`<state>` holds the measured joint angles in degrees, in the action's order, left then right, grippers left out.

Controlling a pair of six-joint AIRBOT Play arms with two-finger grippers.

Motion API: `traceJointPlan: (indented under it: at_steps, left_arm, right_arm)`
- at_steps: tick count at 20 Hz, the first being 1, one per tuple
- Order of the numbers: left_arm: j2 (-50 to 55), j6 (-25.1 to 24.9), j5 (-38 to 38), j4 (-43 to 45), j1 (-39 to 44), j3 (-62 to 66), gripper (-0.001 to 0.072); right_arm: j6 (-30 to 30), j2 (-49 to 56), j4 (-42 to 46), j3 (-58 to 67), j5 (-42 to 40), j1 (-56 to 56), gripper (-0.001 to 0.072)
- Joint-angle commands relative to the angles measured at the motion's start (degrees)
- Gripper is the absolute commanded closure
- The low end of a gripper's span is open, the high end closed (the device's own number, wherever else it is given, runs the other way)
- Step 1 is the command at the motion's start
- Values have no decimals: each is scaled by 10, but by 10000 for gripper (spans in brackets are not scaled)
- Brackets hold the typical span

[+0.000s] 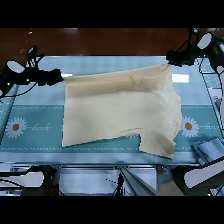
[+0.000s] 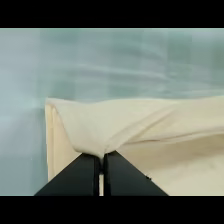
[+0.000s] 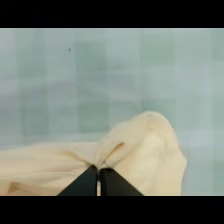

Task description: Fold the shirts.

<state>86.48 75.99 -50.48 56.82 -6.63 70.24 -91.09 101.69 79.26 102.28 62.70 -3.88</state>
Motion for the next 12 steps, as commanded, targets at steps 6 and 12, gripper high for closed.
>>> traceJointPlan:
  at_steps: [6, 12]
  left_arm:
    - [8, 30, -219, 52, -2, 47, 686]
    - [31, 72, -253, 43, -1, 47, 462]
  right_arm:
    - [24, -27, 40, -2, 261, -3, 694]
    - [47, -19, 41, -1, 275, -4, 551]
